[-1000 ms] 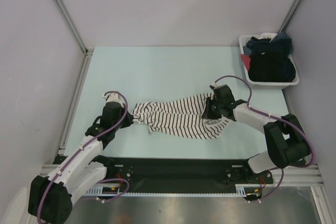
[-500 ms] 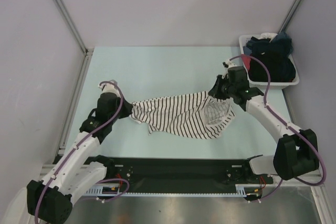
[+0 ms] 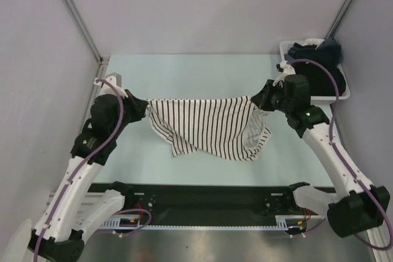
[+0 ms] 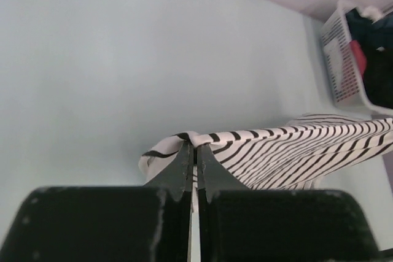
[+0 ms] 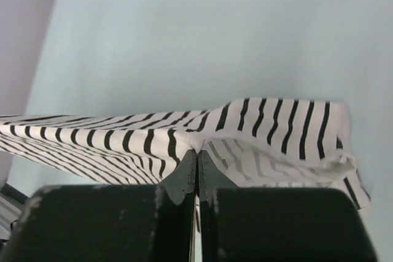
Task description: Fold and stack the tank tops
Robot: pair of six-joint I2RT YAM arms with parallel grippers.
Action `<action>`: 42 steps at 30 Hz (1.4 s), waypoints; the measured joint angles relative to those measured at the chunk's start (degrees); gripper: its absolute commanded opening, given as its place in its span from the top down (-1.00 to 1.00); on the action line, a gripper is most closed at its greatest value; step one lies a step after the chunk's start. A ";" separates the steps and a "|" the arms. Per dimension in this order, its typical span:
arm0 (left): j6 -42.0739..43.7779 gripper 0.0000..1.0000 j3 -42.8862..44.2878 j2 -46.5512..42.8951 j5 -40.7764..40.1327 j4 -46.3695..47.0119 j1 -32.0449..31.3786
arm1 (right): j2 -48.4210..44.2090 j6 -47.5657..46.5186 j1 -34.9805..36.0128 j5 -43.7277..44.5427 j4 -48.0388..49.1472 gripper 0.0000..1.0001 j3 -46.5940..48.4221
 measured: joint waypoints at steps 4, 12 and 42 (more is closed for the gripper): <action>1.77 0.99 7.82 -3.91 0.28 -4.13 -0.02 | -9.33 -0.11 -0.02 -0.52 0.09 1.00 2.93; 4.98 0.99 26.21 -9.27 6.19 -9.46 -0.07 | -26.62 -0.52 0.37 -3.28 0.39 1.00 10.88; -1.68 0.99 5.99 39.45 -6.69 14.88 2.10 | 30.99 5.55 -4.24 4.66 12.83 0.86 15.17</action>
